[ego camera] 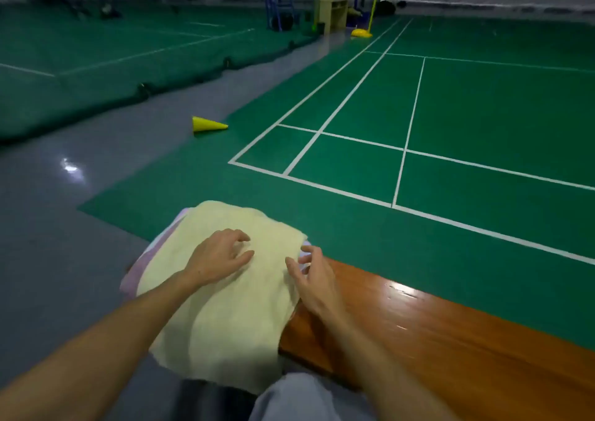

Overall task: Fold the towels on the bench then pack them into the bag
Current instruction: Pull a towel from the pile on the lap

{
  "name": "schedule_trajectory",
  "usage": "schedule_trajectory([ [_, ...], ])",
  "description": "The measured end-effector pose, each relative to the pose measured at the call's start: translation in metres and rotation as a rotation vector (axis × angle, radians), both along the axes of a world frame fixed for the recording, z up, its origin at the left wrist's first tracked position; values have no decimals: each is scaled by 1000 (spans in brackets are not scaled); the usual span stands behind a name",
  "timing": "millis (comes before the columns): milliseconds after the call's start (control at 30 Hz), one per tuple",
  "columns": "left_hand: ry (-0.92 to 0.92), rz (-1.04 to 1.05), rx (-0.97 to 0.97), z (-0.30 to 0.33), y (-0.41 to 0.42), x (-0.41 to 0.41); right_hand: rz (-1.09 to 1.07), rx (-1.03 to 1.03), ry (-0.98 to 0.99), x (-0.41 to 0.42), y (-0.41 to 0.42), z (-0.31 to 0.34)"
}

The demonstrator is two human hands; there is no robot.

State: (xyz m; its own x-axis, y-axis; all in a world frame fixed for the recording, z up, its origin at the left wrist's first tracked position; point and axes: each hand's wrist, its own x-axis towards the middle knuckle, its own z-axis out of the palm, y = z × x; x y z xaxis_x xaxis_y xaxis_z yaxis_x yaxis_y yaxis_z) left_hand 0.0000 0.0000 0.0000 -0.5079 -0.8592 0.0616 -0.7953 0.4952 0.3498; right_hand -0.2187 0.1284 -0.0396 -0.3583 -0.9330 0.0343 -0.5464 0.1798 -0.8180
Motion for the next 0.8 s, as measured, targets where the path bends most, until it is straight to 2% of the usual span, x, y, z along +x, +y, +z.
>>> schedule_trajectory([
  [133,-66,113,69,0,1,65,-59,108,-55,44,-3,-2],
  [200,-119,160,76,-2,-1,90,-113,185,1,54,-9,-2],
  [267,-190,204,46,-1,-5,106,-166,245,42,56,-16,-3],
  [333,-227,249,0,-2,-11,115,-200,265,-5,57,-23,-5],
  [467,-75,343,67,-8,-24,121,-258,254,-166,52,-34,-10],
  [633,213,447,188,-15,-51,127,-321,120,-354,40,-39,1],
  [800,396,419,291,-5,-54,118,-267,-75,-283,22,-23,7],
])
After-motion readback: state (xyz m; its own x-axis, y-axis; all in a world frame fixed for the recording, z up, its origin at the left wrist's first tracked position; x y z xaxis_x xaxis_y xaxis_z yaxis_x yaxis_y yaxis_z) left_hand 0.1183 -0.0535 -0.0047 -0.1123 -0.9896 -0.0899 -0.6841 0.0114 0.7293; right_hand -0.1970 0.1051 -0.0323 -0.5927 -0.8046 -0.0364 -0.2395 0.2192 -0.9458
